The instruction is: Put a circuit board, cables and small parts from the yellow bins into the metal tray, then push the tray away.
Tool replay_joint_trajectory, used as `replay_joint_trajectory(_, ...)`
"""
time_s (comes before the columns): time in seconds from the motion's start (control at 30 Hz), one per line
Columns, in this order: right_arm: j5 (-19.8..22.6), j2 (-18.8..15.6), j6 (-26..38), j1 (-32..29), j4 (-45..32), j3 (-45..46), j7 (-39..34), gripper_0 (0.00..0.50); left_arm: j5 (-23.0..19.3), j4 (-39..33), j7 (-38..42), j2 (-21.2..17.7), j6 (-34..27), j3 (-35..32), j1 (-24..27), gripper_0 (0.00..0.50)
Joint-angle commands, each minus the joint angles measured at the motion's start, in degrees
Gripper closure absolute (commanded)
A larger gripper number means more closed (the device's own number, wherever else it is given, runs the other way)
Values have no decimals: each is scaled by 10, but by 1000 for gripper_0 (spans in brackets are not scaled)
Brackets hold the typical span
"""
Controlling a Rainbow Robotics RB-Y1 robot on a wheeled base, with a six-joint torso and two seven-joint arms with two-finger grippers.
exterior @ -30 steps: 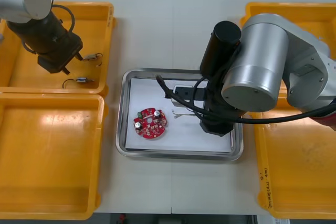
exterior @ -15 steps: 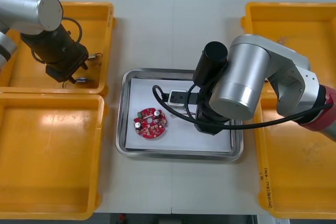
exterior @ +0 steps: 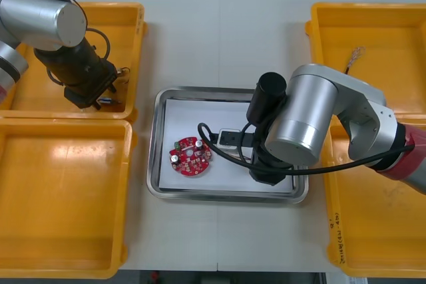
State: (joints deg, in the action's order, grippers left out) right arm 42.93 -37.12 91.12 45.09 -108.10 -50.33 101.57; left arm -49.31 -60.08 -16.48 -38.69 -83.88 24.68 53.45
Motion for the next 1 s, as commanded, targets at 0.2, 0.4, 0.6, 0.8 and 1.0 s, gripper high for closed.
replay_joint_trajectory(0.2,-30,23,-4,-17,-4,-16,-25,480,-3,2,-4,11,13,5,29,497)
replay_joint_trajectory(0.4,-62,35,-4,-17,-7,-25,-71,85,-4,1,-5,11,21,5,29,500)
replay_joint_trajectory(0.6,-87,29,-3,-16,-31,-23,-70,0,-4,2,-7,8,21,4,29,500)
replay_joint_trajectory(0.8,-78,24,4,-16,-38,-15,-72,0,-4,-5,-15,-5,22,-14,29,500)
replay_joint_trajectory(1.0,-78,23,15,-15,-66,23,-68,0,-3,-15,-38,-24,20,-39,29,500)
